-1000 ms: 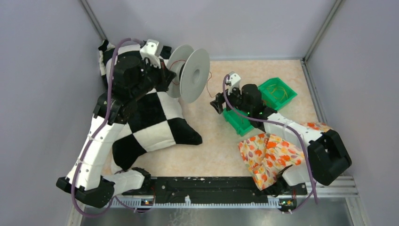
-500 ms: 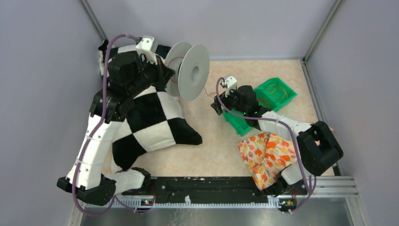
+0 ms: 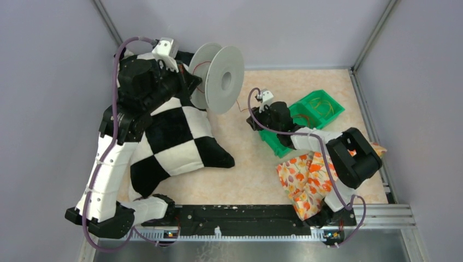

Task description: Wrap the cables

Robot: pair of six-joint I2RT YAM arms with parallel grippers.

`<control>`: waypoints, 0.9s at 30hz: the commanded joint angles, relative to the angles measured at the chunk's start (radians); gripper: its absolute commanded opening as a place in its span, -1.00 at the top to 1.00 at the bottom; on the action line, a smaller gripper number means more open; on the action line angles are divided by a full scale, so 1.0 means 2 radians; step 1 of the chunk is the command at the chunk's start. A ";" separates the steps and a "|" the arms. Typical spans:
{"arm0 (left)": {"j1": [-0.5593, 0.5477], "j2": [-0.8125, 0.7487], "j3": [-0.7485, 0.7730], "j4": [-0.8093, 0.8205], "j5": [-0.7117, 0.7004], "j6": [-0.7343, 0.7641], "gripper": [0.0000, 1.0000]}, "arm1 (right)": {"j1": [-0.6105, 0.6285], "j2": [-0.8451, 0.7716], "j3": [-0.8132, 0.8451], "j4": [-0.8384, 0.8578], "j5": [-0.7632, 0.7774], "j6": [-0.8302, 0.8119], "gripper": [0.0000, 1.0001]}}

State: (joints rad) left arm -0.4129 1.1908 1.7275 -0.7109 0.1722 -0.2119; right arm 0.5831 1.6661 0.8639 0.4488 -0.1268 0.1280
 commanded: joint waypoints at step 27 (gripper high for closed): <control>0.081 0.092 -0.105 0.230 -0.167 -0.236 1.00 | 0.191 -0.183 0.100 -0.331 0.018 -0.093 1.00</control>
State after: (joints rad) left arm -0.2714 1.3750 1.5238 -0.4549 -0.1143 -0.5861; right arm 0.8875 1.3598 0.9833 -0.0875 -0.0830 0.0059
